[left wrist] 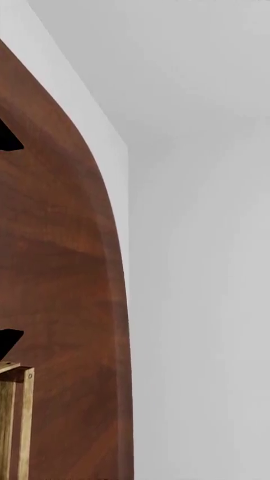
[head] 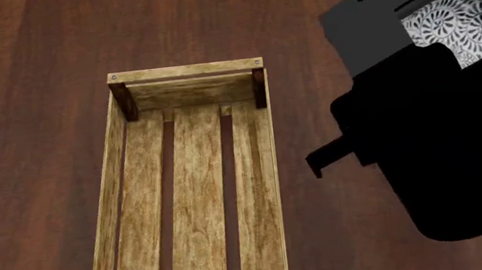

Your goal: Stack the left bowl on the right bowl and place them in the tray.

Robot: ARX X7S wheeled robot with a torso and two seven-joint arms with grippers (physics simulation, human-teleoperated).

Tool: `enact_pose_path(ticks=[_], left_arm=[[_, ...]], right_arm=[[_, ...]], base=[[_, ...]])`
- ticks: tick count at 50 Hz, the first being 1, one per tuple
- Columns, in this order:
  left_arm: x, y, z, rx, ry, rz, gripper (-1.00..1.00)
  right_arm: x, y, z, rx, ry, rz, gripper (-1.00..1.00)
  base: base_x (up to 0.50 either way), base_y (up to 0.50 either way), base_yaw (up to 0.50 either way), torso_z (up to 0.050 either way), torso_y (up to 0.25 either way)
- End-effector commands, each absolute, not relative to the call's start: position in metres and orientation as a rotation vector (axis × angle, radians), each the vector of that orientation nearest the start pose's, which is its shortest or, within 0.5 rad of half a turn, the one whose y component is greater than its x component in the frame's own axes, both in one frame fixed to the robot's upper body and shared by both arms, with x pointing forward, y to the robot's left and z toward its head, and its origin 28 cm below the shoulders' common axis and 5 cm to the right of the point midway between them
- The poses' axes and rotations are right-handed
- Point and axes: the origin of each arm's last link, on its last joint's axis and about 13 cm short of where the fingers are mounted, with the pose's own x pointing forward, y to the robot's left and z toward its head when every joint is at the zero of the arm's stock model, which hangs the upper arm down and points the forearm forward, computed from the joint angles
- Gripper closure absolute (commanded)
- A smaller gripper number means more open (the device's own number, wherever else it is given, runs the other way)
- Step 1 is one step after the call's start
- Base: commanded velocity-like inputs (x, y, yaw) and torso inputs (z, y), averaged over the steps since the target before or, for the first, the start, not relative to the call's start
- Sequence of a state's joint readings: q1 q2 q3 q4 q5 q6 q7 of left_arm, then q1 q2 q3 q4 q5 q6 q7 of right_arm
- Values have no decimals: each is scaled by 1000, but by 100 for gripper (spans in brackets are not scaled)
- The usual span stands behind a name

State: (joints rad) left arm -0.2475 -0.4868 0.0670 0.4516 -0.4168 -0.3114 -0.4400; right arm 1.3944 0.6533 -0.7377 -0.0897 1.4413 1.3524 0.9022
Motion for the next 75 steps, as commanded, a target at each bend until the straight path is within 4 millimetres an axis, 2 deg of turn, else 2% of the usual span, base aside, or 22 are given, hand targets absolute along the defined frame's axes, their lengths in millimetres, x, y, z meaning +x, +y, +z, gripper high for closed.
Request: enact_pose_path(ticks=[1,17,27,38,50,58,75], left_arm=[[238,269,156,42,-338,208,-100],[238,269,158,39,-338,210,-100],[237,271,159,34,-337,212,-100],[237,270,158,33,-339,208,-100],[236,273,160,25,-344,220,-100],[235,275,161,20,-348,228,-100],[234,281,166,4,-358,253,-100]], right_arm=[[295,-114,293,-547,331,13,100],[301,-89,293,-630,285,136,100],[305,-75,290,-798,194,206,100],[310,-63,291,-891,157,293,100],[319,-50,283,-1000,137,428,100],[324,-45,283,-1028,88,533,100],[335,-34,283,-1057,51,603,100]], base=[[0,0,0,0,0],[0,0,0,0,1],[0,0,0,0,1],[0,0,0,0,1],[0,0,0,1,1],[0,0,0,0,1],[0,0,0,0,1]])
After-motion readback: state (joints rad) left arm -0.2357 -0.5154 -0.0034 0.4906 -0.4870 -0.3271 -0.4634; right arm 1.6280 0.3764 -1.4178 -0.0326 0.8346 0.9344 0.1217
